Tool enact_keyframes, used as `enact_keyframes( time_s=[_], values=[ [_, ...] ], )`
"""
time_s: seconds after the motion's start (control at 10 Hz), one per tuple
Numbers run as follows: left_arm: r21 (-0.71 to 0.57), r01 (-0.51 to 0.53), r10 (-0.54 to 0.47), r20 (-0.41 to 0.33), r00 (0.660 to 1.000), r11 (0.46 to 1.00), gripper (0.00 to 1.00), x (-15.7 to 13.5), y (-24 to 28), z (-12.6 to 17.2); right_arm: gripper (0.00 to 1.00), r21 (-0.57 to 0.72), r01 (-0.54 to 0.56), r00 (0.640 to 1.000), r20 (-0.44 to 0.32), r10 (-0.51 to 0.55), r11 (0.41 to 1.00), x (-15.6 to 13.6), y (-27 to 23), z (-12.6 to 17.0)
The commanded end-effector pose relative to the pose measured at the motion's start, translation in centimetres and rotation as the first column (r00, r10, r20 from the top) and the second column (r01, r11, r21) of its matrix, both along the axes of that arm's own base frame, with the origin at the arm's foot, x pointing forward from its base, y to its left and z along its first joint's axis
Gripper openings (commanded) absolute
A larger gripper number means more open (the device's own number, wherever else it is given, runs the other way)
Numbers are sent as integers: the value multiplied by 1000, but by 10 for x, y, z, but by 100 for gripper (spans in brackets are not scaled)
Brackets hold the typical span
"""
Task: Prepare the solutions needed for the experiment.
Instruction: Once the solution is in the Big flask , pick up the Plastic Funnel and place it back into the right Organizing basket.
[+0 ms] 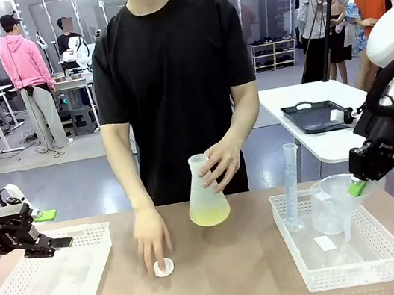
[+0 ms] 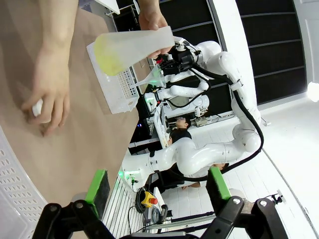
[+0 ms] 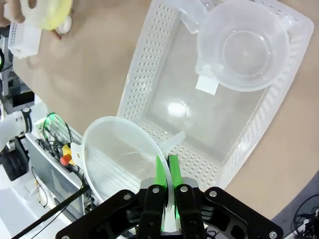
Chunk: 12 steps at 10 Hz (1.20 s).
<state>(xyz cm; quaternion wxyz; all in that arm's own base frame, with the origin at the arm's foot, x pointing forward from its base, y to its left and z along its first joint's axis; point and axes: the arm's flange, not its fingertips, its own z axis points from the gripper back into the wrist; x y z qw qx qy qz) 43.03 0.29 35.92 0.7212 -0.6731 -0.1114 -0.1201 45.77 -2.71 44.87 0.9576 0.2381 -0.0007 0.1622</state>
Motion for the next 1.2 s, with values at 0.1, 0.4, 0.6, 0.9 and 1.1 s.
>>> enact_keyframes(
  time_s=[0.1, 0.4, 0.6, 0.9, 1.1],
  values=[
    [-1, 0, 0, 5, 1000, 1000, 100, -2, -1, 2, 3, -33, 67, 998, 1, -67, 997, -3, 15, -13],
    [-1, 0, 0, 5, 1000, 1000, 100, -2, -1, 2, 3, -76, 72, 996, -47, -75, 995, -9, 29, -30],
    [-1, 0, 0, 5, 1000, 1000, 100, -2, -1, 2, 3, -127, 76, 995, -61, -84, 989, -10, 36, -37],
    [-1, 0, 0, 5, 1000, 1000, 100, -2, -1, 2, 3, -165, 51, 997, -51, -60, 985, -3, 47, -50],
    [-1, 0, 0, 5, 1000, 1000, 100, -2, -1, 2, 22, -176, 46, 998, -26, -52, 983, 1, 52, -53]
  ],
)
